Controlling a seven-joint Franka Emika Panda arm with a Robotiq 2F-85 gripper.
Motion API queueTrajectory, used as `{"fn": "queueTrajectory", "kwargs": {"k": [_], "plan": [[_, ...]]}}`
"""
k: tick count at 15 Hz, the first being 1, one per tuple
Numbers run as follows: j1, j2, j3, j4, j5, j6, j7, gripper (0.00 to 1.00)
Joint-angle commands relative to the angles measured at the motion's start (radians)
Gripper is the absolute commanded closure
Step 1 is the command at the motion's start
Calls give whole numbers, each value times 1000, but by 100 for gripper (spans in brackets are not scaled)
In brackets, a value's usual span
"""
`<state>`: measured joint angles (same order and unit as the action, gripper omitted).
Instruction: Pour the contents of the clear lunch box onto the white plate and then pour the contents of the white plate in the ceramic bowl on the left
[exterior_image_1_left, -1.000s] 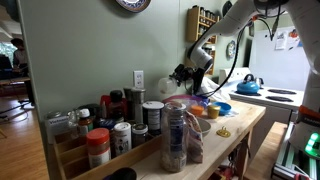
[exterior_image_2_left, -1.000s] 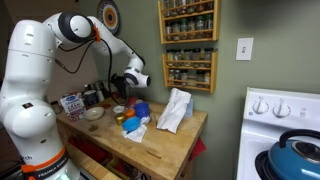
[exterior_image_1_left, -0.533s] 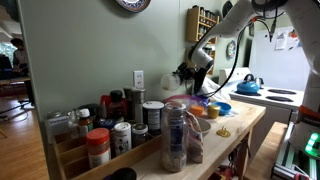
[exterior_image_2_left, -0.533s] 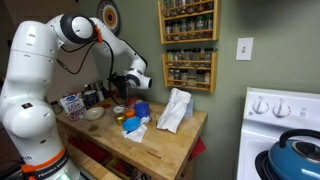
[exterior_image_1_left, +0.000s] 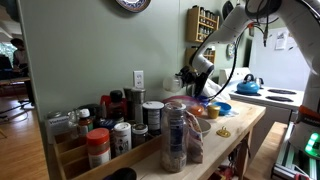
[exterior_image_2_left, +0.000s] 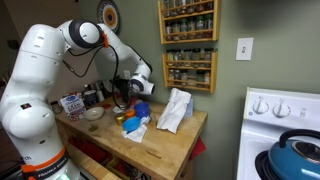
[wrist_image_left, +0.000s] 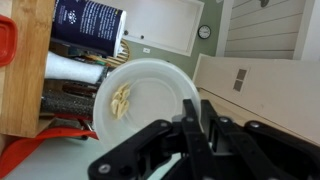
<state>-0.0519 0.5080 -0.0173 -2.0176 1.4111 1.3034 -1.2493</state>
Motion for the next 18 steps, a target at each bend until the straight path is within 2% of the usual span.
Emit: {"fn": "queueTrajectory", "kwargs": {"k": [1, 10, 18], "plan": [[-18, 52, -5, 33, 13, -76, -42, 97], [-19, 106, -2, 66, 87, -121, -57, 97], [-7, 99, -10, 56, 111, -99, -57, 97]]}}
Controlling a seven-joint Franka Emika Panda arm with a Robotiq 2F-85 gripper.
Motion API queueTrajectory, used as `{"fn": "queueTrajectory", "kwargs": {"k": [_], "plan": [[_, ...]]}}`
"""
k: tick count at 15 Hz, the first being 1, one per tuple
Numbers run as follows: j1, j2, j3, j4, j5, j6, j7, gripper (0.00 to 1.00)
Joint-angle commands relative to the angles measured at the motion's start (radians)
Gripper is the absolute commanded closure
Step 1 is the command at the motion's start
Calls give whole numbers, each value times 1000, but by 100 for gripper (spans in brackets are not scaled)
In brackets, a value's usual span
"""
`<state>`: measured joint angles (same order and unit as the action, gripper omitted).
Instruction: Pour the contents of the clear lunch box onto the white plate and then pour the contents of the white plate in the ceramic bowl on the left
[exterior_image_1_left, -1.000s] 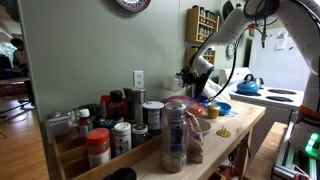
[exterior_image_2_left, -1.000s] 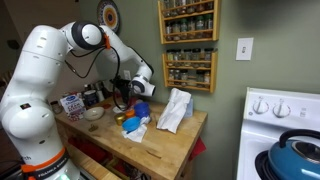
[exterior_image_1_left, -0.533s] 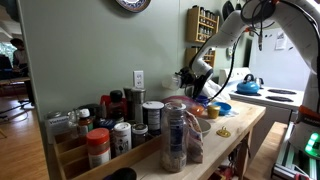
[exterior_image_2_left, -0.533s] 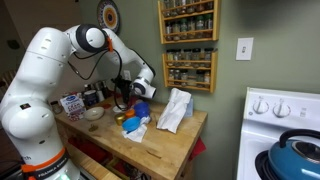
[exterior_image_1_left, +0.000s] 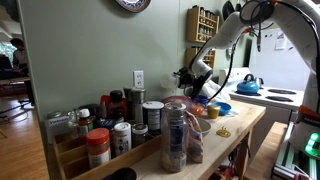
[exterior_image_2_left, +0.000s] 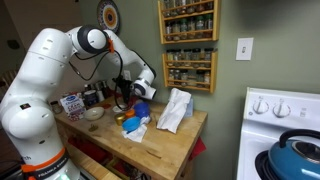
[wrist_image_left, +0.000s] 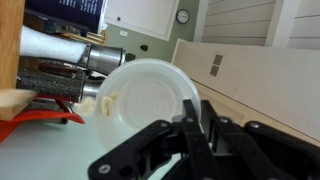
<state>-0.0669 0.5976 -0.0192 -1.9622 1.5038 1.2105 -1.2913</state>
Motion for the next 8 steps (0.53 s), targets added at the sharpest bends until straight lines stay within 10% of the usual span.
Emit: {"fn": "queueTrajectory", "kwargs": {"k": [1, 8], "plan": [[8, 10, -9, 2, 16, -7, -13, 97], [19, -37, -24, -37, -16, 17, 21, 97]]}}
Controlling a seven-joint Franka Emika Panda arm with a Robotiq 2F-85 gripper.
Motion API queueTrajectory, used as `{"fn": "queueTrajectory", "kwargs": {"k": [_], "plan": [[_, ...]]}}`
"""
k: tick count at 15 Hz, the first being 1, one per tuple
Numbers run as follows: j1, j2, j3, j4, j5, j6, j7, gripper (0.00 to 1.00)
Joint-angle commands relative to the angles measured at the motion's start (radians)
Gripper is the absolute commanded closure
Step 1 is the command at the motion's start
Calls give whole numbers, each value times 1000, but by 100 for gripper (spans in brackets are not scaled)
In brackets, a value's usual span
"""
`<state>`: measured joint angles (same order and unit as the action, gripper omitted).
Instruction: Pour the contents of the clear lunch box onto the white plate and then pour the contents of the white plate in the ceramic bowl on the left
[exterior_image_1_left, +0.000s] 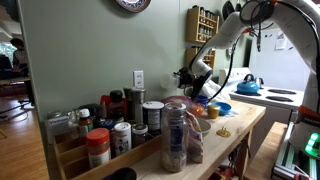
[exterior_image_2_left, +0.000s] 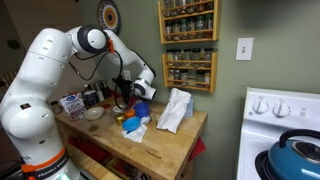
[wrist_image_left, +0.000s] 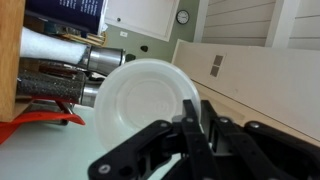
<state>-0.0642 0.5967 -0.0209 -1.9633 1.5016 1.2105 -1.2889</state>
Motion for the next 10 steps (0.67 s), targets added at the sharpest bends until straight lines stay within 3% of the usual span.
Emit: {"fn": "queueTrajectory", "kwargs": {"k": [1, 4, 10], "plan": [[22, -59, -29, -57, -16, 38, 32, 97], [41, -124, -43, -109, -24, 104, 78, 97], [108, -305, -35, -222, -72, 364, 256, 97]]}}
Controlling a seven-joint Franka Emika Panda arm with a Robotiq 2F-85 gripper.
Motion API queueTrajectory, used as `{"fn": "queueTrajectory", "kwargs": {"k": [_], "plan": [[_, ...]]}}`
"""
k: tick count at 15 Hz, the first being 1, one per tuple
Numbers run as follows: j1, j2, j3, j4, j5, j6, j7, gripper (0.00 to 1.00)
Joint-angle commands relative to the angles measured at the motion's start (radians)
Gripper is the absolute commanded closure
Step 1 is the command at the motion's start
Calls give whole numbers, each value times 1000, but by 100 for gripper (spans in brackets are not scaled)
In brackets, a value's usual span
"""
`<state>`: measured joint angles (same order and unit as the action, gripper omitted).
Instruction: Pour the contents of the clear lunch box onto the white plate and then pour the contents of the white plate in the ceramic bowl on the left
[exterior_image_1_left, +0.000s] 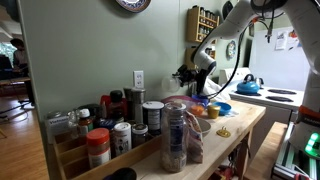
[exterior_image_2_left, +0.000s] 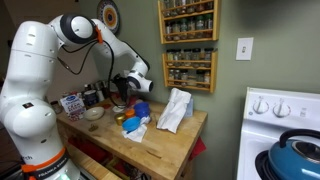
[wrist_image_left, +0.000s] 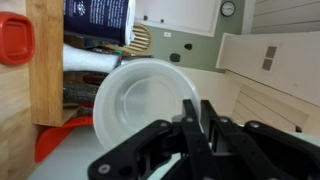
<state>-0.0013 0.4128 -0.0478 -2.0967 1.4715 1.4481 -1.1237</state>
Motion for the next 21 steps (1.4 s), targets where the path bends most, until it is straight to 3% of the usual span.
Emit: {"fn": "queueTrajectory", "kwargs": {"k": [1, 7, 8, 9, 13, 14, 18, 21], "plan": [[57, -150, -2, -102, -57, 174, 128, 97], [110, -275, 52, -140, -141, 447, 410, 97], [110, -280, 62, -132, -162, 465, 438, 97], [86, -235, 66, -101, -128, 411, 370, 88], [94, -260, 76, -106, -145, 445, 418, 88], [94, -260, 76, -107, -145, 447, 418, 97], [170, -271, 131, -61, -236, 720, 592, 97], [215, -236, 178, 2, -397, 866, 781, 97]]}}
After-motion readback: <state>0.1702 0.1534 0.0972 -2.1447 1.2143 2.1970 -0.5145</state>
